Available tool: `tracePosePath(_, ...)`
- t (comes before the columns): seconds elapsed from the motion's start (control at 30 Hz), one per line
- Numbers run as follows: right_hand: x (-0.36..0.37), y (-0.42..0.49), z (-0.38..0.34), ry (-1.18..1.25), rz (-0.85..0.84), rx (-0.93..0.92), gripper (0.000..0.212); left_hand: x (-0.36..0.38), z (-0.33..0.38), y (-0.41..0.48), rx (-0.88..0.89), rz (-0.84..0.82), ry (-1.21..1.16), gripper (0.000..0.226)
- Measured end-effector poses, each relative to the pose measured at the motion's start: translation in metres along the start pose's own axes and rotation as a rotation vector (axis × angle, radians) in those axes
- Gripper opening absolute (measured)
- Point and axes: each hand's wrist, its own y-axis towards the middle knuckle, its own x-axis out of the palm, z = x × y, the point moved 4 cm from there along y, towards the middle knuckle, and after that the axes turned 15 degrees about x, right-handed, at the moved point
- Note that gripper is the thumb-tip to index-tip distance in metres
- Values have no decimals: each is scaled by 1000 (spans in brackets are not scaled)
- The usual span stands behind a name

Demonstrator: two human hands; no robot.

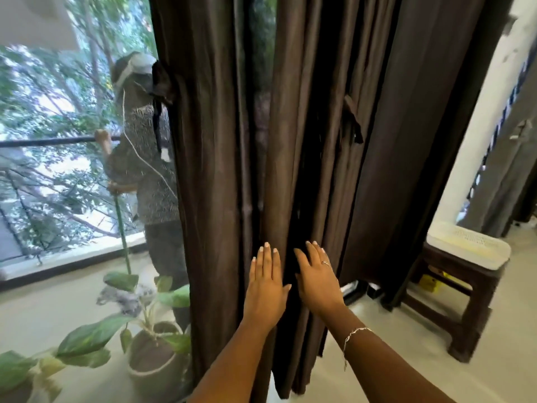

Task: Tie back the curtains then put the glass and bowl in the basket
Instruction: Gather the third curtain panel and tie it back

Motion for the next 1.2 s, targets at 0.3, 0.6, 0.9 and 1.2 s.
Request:
tracePosePath(0.3, -62, 130, -72, 207, 382, -150, 52, -91, -78, 127, 72, 316, 269, 72)
tracePosePath(0.6, -199, 259, -153, 396, 647, -428, 54, -263, -145, 222, 42, 624, 637, 68)
tracePosePath(0.9, -354, 343, -222, 557, 790, -610, 54, -449, -175, 272, 85, 716, 1000, 67)
tracePosePath(1.2, -439, 379, -240, 669, 804, -572, 47, -525, -226, 258, -197, 1115, 277, 71)
